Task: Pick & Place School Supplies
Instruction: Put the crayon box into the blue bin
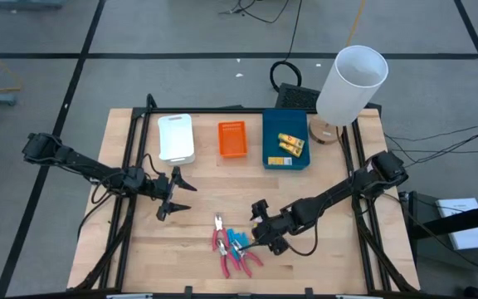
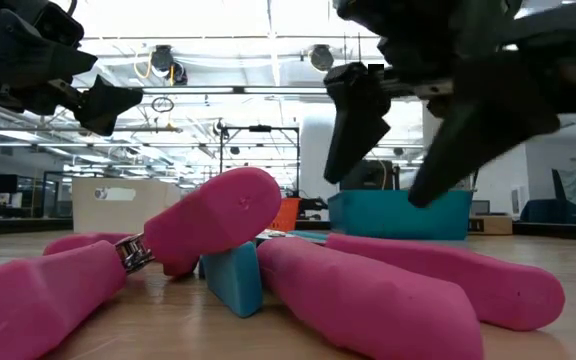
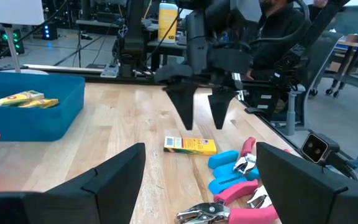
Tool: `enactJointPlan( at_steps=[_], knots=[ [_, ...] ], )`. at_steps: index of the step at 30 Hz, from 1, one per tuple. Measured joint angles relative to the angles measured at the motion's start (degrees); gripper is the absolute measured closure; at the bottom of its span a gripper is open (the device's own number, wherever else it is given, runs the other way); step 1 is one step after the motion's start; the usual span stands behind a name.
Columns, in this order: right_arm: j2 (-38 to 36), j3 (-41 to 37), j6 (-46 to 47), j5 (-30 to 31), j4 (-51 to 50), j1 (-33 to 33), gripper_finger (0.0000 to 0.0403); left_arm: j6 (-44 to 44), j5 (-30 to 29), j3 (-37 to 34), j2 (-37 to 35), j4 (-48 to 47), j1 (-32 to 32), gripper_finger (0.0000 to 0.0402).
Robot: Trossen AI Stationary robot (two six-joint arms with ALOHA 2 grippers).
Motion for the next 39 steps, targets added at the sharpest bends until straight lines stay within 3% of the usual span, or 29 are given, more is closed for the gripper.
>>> enactJointPlan(
  at_steps=[6, 24, 32, 39],
  knots=[
    [1.9, 0.0, -7.2, -0.1, -1.5, -0.3, 0.0023, 0.0, 0.0, 0.0, 0.0, 0.0, 0.0, 0.0092],
    [3.5, -1.9, -12.2, -4.4, 0.4, -4.5, 0.0023, 0.0, 0.0, 0.0, 0.0, 0.0, 0.0, 0.0092],
    [4.0, -2.2, -0.3, -0.9, 6.9, -4.5, 0.0023, 0.0, 0.0, 0.0, 0.0, 0.0, 0.0, 0.0092],
    [2.2, -2.3, -3.5, 0.3, 6.2, -3.8, 0.0023, 0.0, 0.0, 0.0, 0.0, 0.0, 0.0, 0.0092]
  ],
)
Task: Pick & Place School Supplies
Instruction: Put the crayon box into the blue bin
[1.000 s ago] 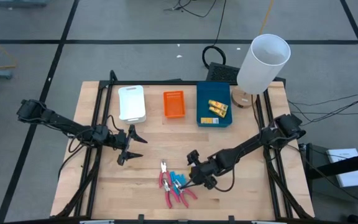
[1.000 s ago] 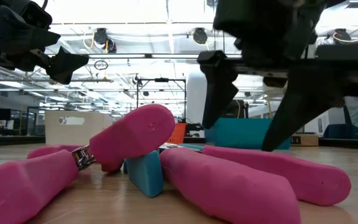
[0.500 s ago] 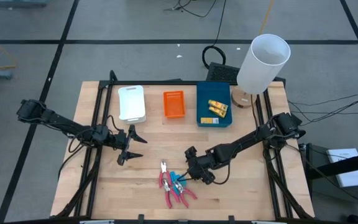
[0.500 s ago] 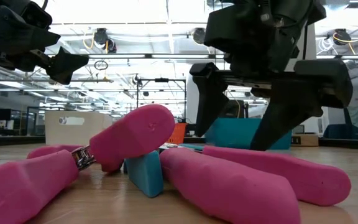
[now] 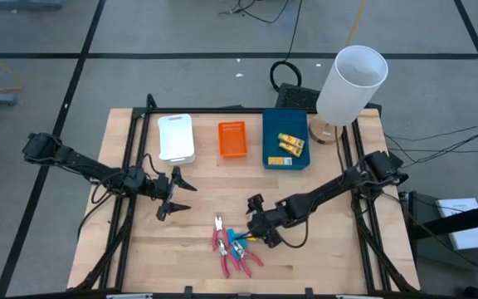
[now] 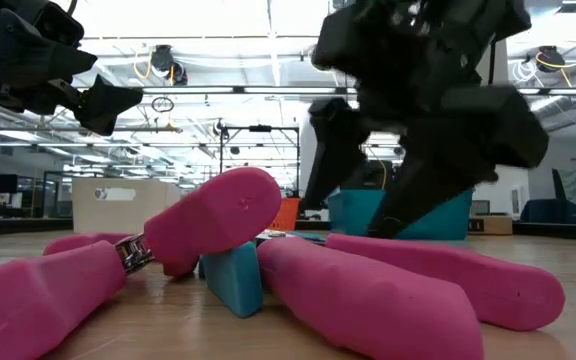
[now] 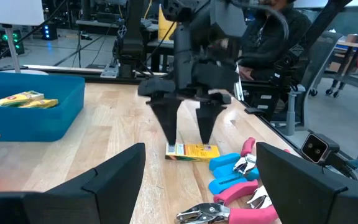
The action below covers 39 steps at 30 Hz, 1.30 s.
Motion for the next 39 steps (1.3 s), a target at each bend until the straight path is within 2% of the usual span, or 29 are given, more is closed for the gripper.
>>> enactJointPlan(
  at_steps=[9, 19, 24, 29, 39],
  knots=[
    [-0.9, 0.1, -6.2, -3.3, -3.2, 1.2, 0.0023, 0.0, 0.0, 0.0, 0.0, 0.0, 0.0, 0.0092],
    [2.1, 0.2, -11.4, -3.9, -0.8, -1.7, 0.0023, 0.0, 0.0, 0.0, 0.0, 0.0, 0.0, 0.0092],
    [2.1, 0.2, -10.1, -8.3, -1.0, -4.1, 0.0027, 0.0, 0.0, 0.0, 0.0, 0.0, 0.0, 0.0092],
    [2.1, -1.0, -8.9, -13.8, -0.4, -5.5, 0.005, 0.0, 0.0, 0.0, 0.0, 0.0, 0.0, 0.0092],
    [1.8, -4.5, -6.5, -14.2, 0.1, -5.9, 0.0094, 0.0, 0.0, 0.0, 0.0, 0.0, 0.0, 0.0092]
  ],
)
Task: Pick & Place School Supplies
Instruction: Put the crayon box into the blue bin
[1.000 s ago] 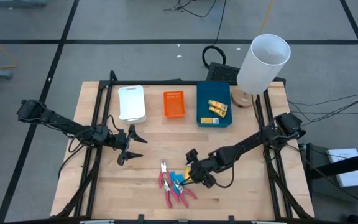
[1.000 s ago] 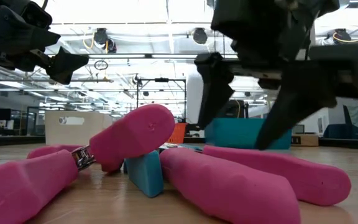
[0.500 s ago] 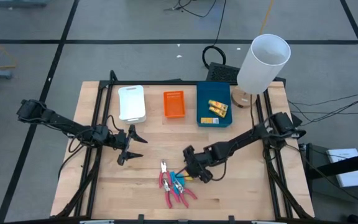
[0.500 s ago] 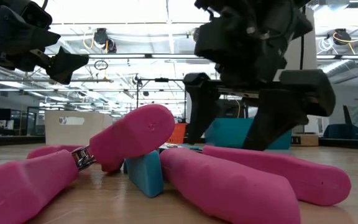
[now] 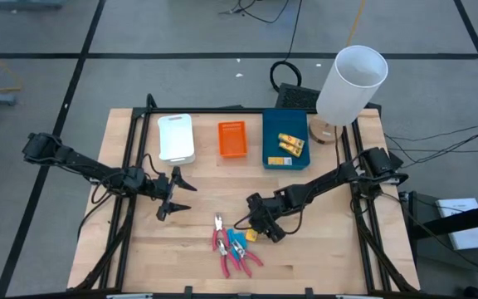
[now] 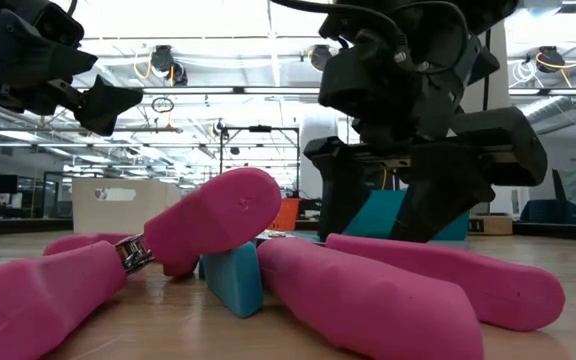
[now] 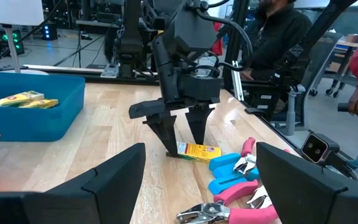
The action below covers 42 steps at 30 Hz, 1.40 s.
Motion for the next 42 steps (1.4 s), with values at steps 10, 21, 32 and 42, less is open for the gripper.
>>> enactJointPlan(
  at_steps=[10, 21, 32, 42],
  knots=[
    [0.2, -0.4, 3.5, -2.4, -1.2, 0.1, 0.0136, 0.0, 0.0, 0.0, 0.0, 0.0, 0.0, 0.0092],
    [-0.2, -0.5, 4.5, -2.7, -0.5, 0.3, 0.0211, 0.0, 0.0, 0.0, 0.0, 0.0, 0.0, 0.0092],
    [-4.9, -0.8, 7.3, -2.4, -1.2, 0.4, 0.0222, 0.0, 0.0, 0.0, 0.0, 0.0, 0.0, 0.0092],
    [-10.2, -0.6, 14.7, -2.1, -0.5, 0.3, 0.0224, 0.0, 0.0, 0.0, 0.0, 0.0, 0.0, 0.0092]
  ],
)
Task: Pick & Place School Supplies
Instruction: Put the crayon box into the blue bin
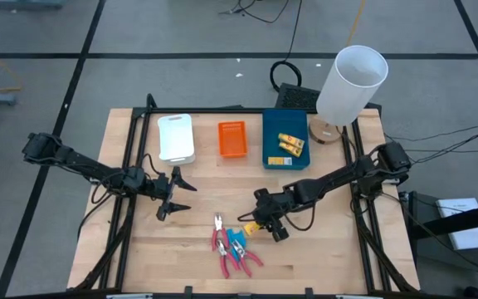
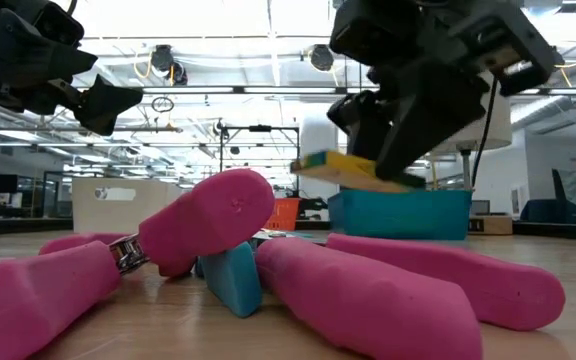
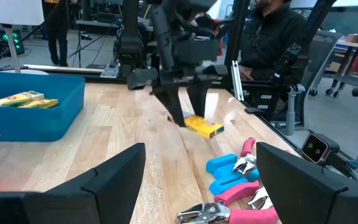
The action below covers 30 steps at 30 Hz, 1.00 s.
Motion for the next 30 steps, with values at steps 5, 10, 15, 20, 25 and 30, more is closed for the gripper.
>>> enactJointPlan(
  at_steps=[5, 10, 15, 20, 25, 30],
  knots=[
    [-2.2, 0.0, 1.9, 0.1, -0.2, -0.1, 0.0223, 0.0, 0.0, 0.0, 0.0, 0.0, 0.0, 0.0092],
    [-4.8, 0.0, 1.7, 0.0, -0.4, -0.1, 0.0223, 0.0, 0.0, 0.0, 0.0, 0.0, 0.0, 0.0092],
    [-7.6, 0.0, 1.6, -0.1, -0.4, -0.1, 0.0223, 0.0, 0.0, 0.0, 0.0, 0.0, 0.0, 0.0092],
    [-9.8, 0.0, 1.9, -0.2, -0.5, 0.1, 0.0223, 0.0, 0.0, 0.0, 0.0, 0.0, 0.0, 0.0092],
    [-11.4, 0.0, 2.5, -0.3, -0.6, 0.1, 0.0223, 0.0, 0.0, 0.0, 0.0, 0.0, 0.0, 0.0092],
    [-11.5, 0.0, 2.5, -0.3, -0.7, 0.1, 0.0222, 0.0, 0.0, 0.0, 0.0, 0.0, 0.0, 0.0092]
  ],
)
